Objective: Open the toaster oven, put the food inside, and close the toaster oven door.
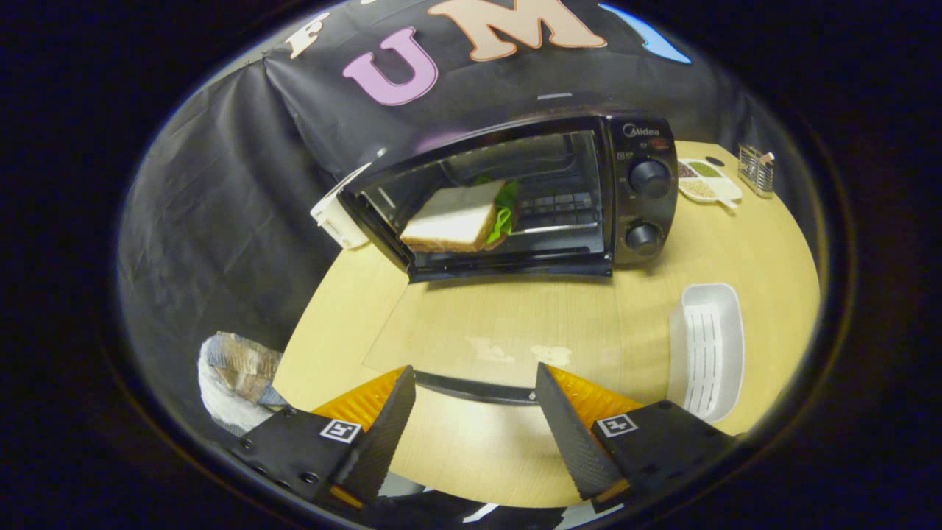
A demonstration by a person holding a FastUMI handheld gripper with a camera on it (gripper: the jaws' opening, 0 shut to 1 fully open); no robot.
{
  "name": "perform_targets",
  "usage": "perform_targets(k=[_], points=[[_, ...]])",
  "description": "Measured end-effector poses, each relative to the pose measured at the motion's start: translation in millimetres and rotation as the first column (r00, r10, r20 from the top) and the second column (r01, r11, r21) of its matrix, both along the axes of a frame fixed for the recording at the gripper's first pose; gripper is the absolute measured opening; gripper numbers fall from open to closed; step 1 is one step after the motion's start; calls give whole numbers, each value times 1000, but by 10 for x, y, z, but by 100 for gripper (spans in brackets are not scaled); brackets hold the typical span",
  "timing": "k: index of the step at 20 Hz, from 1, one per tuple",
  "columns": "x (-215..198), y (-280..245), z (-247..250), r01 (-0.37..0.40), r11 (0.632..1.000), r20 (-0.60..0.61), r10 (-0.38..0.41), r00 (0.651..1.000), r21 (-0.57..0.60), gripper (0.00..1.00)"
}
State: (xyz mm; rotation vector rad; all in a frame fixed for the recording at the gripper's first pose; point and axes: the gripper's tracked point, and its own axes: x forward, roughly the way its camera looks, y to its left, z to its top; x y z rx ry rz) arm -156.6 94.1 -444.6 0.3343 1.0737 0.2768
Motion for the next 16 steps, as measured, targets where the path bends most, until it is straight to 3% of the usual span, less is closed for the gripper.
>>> perform_targets(k=[8, 16], points=[[-345, -94, -296, -29, 999, -121, 24, 992, -39, 100], [-273, -236, -376, 5, 998, -130, -14, 991, -67, 99]])
